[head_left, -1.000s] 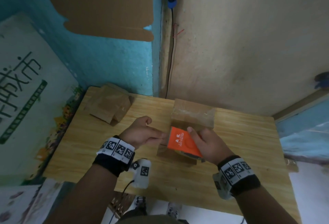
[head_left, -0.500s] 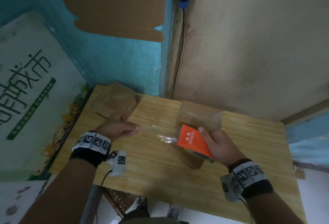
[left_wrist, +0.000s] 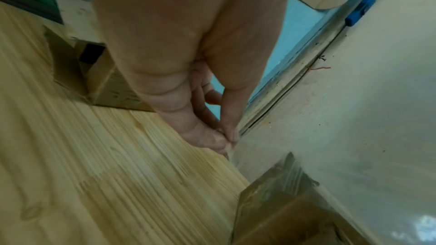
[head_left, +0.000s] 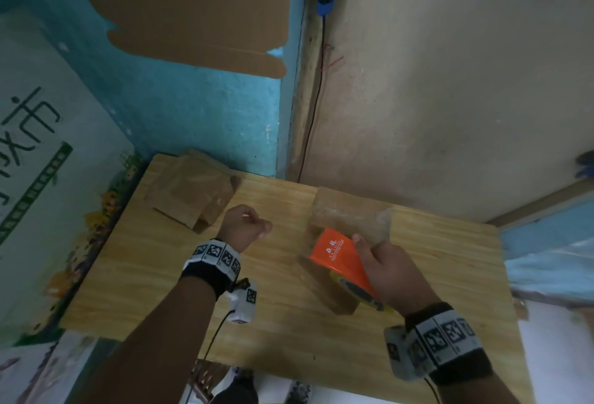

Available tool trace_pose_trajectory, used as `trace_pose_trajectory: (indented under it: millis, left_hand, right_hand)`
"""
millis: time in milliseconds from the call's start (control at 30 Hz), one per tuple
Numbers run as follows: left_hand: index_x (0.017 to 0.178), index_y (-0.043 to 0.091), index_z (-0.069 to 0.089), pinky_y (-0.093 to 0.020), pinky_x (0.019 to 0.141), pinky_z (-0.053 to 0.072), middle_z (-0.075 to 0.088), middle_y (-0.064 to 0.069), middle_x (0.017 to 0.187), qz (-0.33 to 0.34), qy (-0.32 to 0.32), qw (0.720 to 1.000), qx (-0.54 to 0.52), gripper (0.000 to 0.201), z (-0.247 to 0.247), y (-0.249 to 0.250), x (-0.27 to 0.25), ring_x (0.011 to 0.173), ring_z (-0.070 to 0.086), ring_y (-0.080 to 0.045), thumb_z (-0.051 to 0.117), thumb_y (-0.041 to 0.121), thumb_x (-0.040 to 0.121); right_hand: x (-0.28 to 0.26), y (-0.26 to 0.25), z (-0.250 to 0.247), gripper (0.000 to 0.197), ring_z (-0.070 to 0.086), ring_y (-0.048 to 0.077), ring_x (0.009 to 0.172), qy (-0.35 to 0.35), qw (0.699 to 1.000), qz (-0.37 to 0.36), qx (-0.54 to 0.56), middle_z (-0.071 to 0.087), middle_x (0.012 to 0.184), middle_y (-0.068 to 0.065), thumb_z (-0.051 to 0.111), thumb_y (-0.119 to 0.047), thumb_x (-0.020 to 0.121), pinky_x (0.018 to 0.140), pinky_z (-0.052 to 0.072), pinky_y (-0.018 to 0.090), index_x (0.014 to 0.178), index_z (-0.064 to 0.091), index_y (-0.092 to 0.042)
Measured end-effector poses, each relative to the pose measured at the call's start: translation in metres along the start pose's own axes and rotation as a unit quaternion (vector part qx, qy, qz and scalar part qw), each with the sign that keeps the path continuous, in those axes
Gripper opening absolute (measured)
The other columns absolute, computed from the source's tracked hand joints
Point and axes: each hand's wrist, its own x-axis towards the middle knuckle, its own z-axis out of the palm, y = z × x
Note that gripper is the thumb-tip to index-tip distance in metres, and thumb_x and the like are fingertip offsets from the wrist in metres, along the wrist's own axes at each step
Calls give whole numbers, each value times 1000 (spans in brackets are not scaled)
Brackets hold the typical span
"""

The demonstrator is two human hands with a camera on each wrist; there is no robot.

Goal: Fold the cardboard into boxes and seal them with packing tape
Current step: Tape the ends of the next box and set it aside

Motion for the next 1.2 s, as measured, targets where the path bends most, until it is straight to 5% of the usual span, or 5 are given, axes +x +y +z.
trace_pose_trajectory:
  millis: [333, 600, 800, 1000, 1200]
  left_hand:
    - [79, 7, 64, -46, 84, 61, 76, -15, 75, -5, -74, 996, 57, 22, 34, -16, 11, 83, 75, -34, 85, 8, 73]
    - [79, 7, 57, -37, 64, 53, 70, -23, 71, -31, -46, 998, 32, 29, 55, -22, 21, 63, 67, -29, 82, -7, 76]
    - [80, 10, 63, -54, 77, 63, 73, -21, 79, -80, -68, 991, 80, 44, 62, -66, 49, 81, 74, -40, 84, 21, 42]
    - [65, 20, 63, -26, 61, 46, 66, -1, 69, 3, -55, 979, 196, 25, 82, -52, 16, 70, 65, -22, 75, 6, 82]
    - [77, 17, 65, -37, 74, 57, 70, -7, 83, 14, -9, 991, 135, 18, 82, -61, 10, 84, 69, -28, 74, 4, 86]
  right_hand:
    - [6, 5, 0, 78, 66, 13, 50, -9, 997, -21, -68, 69, 64, 4, 32, -76, 101, 55, 61, 36, 74, 69, -14]
    - [8, 7, 9, 86, 64, 12, 58, 0, 991, -27, -128, 66, 67, -1, 20, -84, 96, 65, 60, 38, 74, 67, -15]
    - [6, -5, 8, 67, 56, 11, 55, 0, 992, -18, -122, 55, 61, -2, 33, -69, 105, 54, 38, 25, 65, 57, -20]
    - [7, -6, 12, 70, 60, 14, 59, 13, 991, -5, -134, 59, 65, 0, 31, -72, 104, 59, 50, 31, 69, 60, -19]
    - [8, -5, 13, 71, 62, 15, 64, 16, 990, -1, -137, 62, 70, 0, 29, -75, 102, 63, 55, 33, 77, 63, -18]
